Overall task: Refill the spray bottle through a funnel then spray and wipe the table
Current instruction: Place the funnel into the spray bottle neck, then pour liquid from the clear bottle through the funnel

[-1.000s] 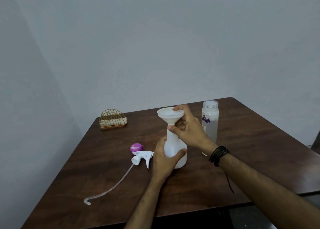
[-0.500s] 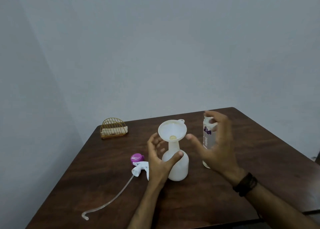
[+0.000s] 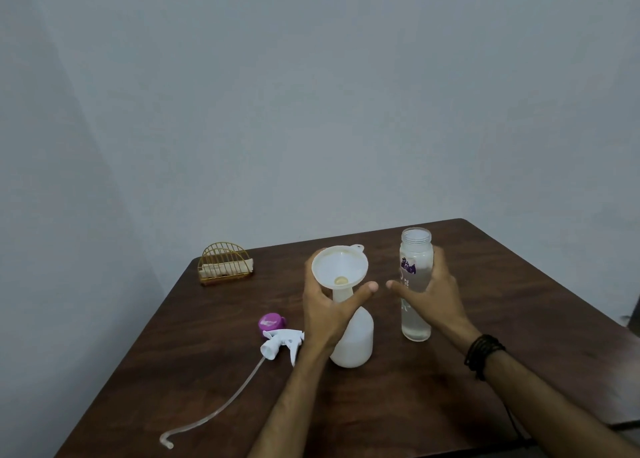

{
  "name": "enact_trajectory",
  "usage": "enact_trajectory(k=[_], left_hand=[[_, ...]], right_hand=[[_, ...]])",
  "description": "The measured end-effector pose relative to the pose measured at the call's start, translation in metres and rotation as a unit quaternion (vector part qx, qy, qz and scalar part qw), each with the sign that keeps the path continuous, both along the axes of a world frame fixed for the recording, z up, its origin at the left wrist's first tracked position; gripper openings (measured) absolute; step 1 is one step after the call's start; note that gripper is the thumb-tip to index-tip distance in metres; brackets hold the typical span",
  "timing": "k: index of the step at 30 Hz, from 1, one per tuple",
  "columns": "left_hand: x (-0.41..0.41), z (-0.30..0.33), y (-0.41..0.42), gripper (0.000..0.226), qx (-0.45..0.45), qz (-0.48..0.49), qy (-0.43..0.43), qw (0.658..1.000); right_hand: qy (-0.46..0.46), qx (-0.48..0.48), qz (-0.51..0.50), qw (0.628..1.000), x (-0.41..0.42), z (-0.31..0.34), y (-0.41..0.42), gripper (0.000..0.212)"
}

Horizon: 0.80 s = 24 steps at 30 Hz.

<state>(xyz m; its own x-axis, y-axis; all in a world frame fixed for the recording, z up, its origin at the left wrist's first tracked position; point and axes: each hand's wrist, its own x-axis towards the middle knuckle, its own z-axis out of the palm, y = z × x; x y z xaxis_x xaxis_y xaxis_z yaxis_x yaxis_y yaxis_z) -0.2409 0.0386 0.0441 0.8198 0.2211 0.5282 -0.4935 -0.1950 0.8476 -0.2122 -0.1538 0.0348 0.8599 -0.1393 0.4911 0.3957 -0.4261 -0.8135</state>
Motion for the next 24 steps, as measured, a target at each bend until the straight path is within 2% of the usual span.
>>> enact_trajectory(k=[3,11,15,20,24], left_hand=[[0.0,0.002,-0.002,0.095,-0.005,0.001,0.002,1.0],[-0.002,0.008,-0.001,0.104,-0.022,0.008,-0.001,1.0],[-0.004,0.01,-0.003,0.101,-0.019,0.01,-0.012,1.0],[-0.003,0.01,-0.004,0.086,-0.037,0.003,-0.008,0.999],[-0.004,0.01,-0.002,0.084,-0.044,0.002,-0.005,0.999]], right_hand=[[-0.025,0.0,-0.01,1.0,0.003,0.002,0.006,0.061],[-0.075,-0.02,0.016,0.997,-0.006,0.014,0.015,0.053],[-0.093,-0.074,0.053,0.991,-0.01,0.026,0.018,0.055],[-0.101,-0.13,0.093,0.982,-0.011,0.032,0.019,0.056],[-0.093,-0.159,0.095,0.978,-0.011,0.037,0.018,0.057]])
